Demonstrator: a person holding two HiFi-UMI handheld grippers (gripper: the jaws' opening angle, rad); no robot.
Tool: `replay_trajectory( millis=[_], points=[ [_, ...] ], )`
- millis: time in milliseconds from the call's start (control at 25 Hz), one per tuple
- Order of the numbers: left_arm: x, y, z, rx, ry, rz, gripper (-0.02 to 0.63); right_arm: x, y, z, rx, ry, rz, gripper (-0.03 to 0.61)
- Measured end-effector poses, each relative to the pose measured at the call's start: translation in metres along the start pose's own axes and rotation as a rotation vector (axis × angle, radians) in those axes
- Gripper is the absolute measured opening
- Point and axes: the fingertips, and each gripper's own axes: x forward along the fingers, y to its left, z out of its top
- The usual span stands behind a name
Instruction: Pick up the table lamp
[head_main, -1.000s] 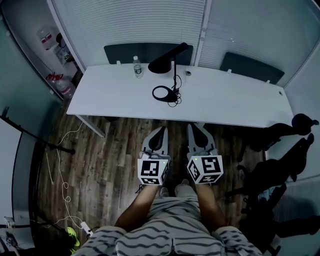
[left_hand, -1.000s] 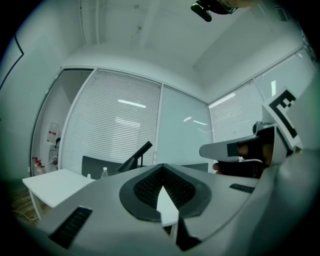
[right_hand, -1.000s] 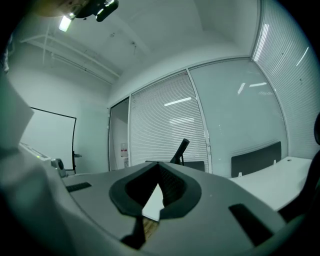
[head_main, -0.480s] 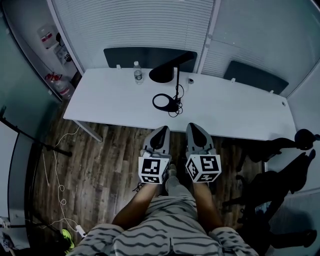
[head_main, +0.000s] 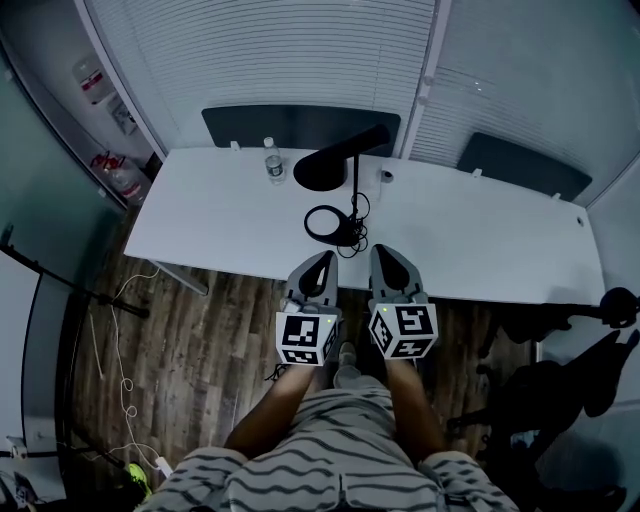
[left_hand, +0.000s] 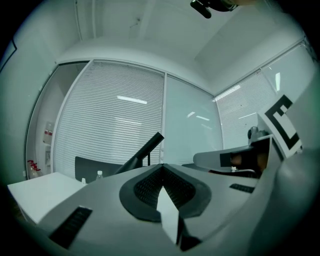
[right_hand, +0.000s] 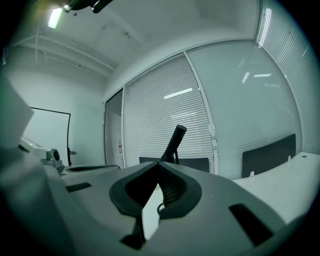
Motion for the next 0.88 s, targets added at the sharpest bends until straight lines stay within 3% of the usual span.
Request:
replay_trajectory(
  millis=[480, 600, 880],
  points=[
    [0.075, 0.025, -0.008, -0.008, 0.021, 0.029, 0.006, 0.095, -0.041, -0.024, -0.003, 0.096, 0.085, 0.006],
    [0.087, 0.028, -0.009, -0.002, 0.028, 0.032, 0.006, 0.113, -0.046, -0.027, 0.000, 0.108, 0.111, 0.076],
    [0.106, 0.032, -0.015, -0.006, 0.039, 0.049, 0.006, 0.147, -0.059, -0.039, 0.008, 0.127, 0.146, 0.130]
  ],
)
